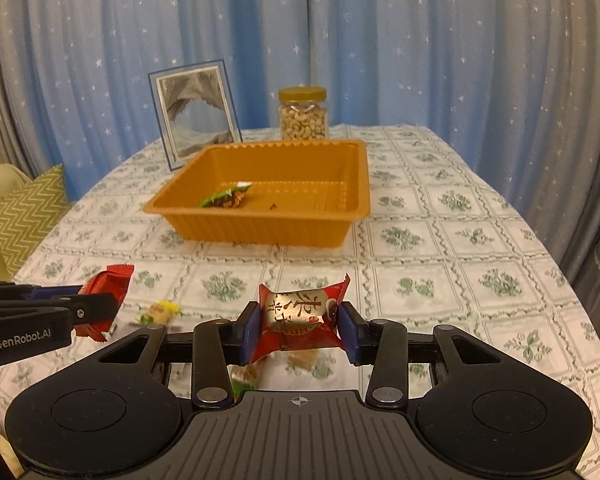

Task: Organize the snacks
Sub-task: 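Carry both candies over the orange tray and open both grippers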

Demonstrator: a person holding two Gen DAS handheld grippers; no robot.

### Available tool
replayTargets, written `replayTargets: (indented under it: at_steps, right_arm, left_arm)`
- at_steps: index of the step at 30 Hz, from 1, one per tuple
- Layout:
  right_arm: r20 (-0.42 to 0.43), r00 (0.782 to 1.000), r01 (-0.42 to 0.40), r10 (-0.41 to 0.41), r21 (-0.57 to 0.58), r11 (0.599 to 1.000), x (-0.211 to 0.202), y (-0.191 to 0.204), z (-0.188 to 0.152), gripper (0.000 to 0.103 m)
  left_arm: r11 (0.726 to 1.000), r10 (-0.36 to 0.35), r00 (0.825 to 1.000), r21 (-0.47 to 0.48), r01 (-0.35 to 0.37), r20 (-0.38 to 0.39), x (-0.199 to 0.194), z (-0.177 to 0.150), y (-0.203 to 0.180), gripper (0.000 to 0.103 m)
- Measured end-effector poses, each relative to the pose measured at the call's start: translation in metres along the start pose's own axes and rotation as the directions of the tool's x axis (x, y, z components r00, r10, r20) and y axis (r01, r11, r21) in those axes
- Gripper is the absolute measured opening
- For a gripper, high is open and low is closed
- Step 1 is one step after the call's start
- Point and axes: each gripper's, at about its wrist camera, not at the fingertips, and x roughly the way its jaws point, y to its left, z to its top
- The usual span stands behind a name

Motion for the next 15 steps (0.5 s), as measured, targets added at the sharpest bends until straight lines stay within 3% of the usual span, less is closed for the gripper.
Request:
replayTargets:
  at_steps: [15]
  right_arm:
    - [0.03,0.999,-0.013,0.014,-0.018,1.0,0.017,-0.008,0.037,0.042]
  left_arm:
    - [1.0,-0.015,1.0,0.019,0.014,0.025,0.017,0.037,0.005,0.022]
